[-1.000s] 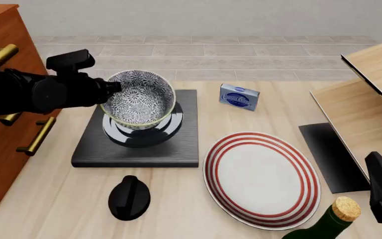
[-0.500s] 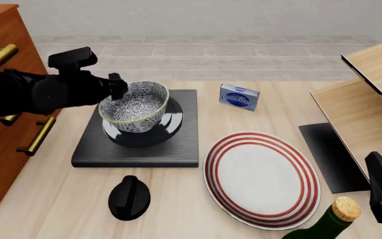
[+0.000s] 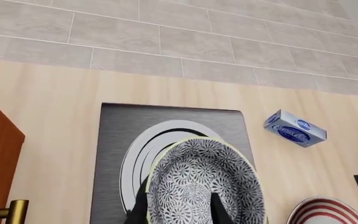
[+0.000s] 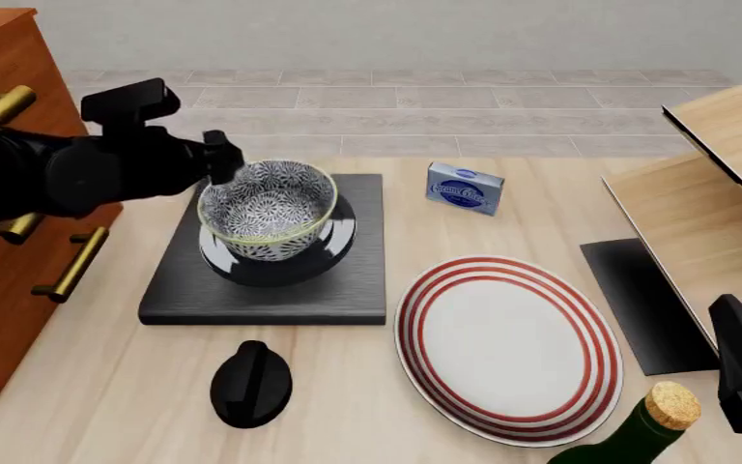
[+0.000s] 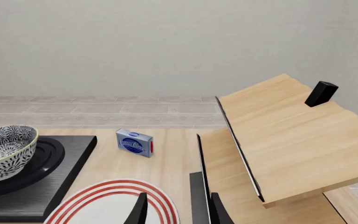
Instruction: Put the bowl on the stove.
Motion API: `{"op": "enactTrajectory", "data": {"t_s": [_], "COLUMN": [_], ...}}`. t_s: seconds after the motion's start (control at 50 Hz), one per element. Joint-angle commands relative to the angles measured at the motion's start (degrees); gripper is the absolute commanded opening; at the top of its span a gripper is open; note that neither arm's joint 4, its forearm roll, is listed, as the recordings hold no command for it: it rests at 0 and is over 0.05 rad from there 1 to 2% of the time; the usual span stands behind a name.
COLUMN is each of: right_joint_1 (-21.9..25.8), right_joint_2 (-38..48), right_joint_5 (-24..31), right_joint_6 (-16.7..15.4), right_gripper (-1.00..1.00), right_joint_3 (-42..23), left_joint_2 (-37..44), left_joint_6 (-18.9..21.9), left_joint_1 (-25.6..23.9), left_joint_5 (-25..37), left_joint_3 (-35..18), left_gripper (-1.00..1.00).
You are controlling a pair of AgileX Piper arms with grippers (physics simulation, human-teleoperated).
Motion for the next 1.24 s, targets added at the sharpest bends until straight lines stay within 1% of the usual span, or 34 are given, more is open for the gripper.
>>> {"op": "enactTrajectory", "data": {"t_s": [0.02, 0.38, 1.24], "right_joint_1": [0.0, 0.0, 0.0], "right_joint_2": [0.0, 0.0, 0.0], "right_joint_5": [0.0, 0.0, 0.0], "right_joint_6": [0.0, 0.0, 0.0], "right_gripper": [1.0, 1.0, 1.0], "right_joint_3": [0.0, 0.0, 0.0], "left_joint_2": [-1.5, -4.4, -10.6], "left_joint_6": [0.2, 0.6, -0.1], "left_joint_1": [0.6, 0.4, -1.4], "left_joint_5": [0.1, 0.4, 1.6], "left_joint_3": [0.0, 0.6, 1.4], "left_gripper": [1.0, 1.0, 1.0]}}
